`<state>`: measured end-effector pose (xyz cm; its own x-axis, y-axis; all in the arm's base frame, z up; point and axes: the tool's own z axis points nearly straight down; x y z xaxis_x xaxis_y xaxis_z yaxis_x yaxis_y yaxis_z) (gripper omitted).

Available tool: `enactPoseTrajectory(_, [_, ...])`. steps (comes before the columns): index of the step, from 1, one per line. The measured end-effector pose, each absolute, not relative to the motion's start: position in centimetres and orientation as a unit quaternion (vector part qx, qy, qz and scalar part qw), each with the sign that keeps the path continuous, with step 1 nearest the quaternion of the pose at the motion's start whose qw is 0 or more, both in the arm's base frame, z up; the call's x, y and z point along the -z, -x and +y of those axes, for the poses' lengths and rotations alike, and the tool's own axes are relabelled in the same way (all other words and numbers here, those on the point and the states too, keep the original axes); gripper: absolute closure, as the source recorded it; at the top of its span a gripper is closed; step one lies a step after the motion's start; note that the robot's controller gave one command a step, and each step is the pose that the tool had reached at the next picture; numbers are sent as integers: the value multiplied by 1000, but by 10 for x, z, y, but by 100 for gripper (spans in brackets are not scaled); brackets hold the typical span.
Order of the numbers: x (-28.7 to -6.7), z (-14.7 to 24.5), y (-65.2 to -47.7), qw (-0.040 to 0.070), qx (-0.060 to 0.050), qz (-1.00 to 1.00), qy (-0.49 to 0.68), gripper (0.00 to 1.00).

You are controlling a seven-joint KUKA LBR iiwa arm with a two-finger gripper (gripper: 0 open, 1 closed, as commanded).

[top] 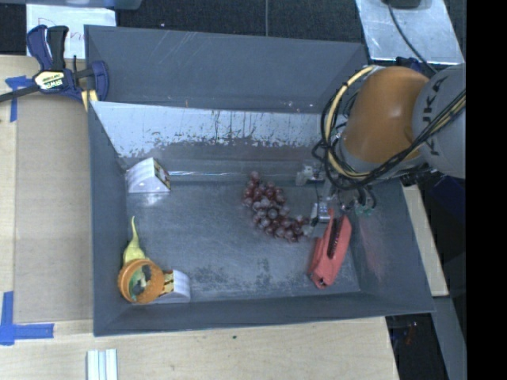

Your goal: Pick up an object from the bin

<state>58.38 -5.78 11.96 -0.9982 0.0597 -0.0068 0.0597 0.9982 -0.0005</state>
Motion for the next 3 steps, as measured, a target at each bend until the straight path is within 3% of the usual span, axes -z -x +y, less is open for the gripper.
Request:
enactPoseTrajectory(1, [-92,-62,-591,4,1,998,-60,0])
enactPoseTrajectory(2, [-74,-17,-587,4,0,997,-83,0])
enactPoseTrajectory(3, [-71,-9,-592,6,-1,994,-108,0])
